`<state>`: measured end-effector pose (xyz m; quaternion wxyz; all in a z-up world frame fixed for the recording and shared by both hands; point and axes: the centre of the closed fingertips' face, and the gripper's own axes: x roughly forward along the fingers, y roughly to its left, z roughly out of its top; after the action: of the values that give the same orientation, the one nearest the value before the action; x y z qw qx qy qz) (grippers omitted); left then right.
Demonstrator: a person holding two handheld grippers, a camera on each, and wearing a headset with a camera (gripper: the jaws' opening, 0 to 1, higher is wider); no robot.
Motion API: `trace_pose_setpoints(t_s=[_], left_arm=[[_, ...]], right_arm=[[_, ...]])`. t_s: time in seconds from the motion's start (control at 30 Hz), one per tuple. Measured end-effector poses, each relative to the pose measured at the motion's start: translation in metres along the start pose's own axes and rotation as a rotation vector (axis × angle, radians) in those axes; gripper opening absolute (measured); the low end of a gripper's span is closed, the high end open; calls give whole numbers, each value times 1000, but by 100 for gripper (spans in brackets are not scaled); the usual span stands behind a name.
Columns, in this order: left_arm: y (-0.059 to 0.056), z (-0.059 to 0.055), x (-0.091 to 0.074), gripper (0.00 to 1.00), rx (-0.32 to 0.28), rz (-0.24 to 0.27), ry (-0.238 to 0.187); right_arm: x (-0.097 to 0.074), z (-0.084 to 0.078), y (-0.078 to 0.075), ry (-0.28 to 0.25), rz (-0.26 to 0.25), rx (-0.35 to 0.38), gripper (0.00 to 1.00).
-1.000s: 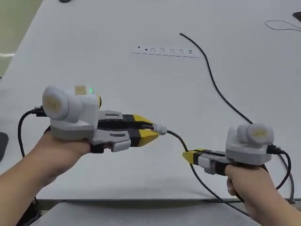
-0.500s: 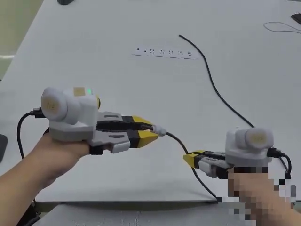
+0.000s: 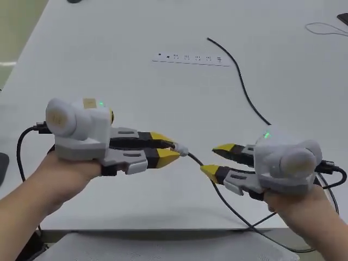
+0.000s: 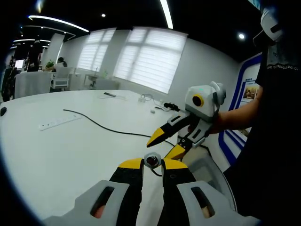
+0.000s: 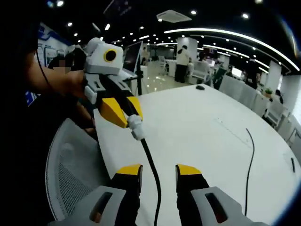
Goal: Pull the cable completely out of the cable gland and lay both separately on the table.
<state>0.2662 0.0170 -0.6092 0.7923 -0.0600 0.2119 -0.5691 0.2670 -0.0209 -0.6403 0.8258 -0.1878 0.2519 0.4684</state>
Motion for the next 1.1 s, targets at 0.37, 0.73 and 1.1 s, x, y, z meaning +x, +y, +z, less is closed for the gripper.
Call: trace_pose_setpoints(t_s=[0.37, 0.73, 1.1], left_arm=[[-3, 2, 1, 15, 0, -5, -4], [-4, 1, 1, 15, -2, -6, -4], [-3, 4, 3, 15, -1, -9, -15]], right_arm=[[19, 11, 10, 42, 39, -133, 13], [23, 11, 16, 12, 64, -62, 1], [22, 9, 11, 10, 40, -49, 0]])
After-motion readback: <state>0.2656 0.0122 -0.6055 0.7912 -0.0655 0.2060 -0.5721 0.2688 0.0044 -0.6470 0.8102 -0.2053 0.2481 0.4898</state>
